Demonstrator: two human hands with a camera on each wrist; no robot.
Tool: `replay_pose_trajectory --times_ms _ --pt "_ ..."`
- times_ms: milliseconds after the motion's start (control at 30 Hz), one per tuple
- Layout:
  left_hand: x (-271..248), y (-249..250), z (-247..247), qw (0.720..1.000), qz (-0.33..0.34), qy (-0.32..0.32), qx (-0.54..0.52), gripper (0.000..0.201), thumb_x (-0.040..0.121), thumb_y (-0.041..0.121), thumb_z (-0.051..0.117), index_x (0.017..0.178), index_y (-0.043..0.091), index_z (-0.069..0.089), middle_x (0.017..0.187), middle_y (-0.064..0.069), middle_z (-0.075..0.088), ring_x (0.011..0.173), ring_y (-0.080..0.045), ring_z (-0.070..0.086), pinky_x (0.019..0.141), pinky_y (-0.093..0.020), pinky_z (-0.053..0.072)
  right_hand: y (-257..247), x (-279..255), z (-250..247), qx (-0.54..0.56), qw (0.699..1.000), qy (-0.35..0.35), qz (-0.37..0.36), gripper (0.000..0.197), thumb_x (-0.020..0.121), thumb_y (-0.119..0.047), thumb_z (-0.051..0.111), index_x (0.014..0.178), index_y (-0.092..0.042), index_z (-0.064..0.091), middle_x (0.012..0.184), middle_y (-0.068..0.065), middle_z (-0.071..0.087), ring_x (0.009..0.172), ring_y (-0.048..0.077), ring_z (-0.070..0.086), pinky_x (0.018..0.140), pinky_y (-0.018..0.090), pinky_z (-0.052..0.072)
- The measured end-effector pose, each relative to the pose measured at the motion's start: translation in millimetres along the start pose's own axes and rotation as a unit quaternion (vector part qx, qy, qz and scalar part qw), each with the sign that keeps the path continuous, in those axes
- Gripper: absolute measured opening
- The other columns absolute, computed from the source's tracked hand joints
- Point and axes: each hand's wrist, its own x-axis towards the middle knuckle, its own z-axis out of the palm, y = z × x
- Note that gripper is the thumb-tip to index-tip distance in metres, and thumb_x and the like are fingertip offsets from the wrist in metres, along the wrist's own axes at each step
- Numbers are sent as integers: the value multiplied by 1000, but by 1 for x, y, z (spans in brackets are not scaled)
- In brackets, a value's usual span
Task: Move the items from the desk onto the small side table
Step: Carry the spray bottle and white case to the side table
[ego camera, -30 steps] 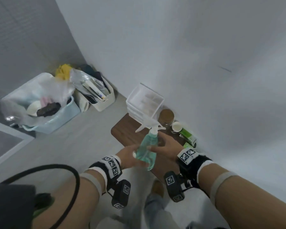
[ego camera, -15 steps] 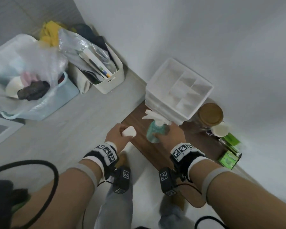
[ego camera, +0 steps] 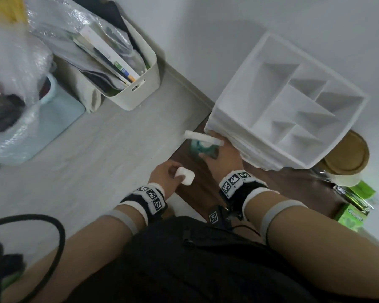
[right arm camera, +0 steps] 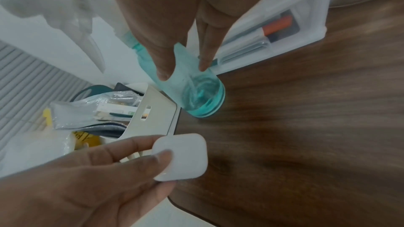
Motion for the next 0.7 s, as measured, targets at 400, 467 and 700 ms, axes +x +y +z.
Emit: replay_pose_trajectory --times_ms 400,467,700 --pt "10 28 46 995 -9 -64 -74 28 77 22 82 103 19 71 102 -3 75 97 -18 71 94 -40 57 56 -62 25 107 963 -102 225 36 91 -30 60 125 -22 50 109 5 68 92 27 70 83 42 58" --pt "11 28 57 992 -8 -63 -110 28 78 17 82 103 15 69 102 -8 74 98 -22 71 94 -43 57 71 -59 29 274 914 -84 288 22 94 -17 59 116 -12 56 92 11 71 72 24 72 68 41 62" --pt "33 26 69 982 -10 -51 -183 24 79 3 74 98 16 68 108 -17 74 105 -29 70 100 -49 53 76 -13 36 442 844 -24 302 24 94 -9 59 113 -17 46 96 12 63 75 27 70 73 49 59"
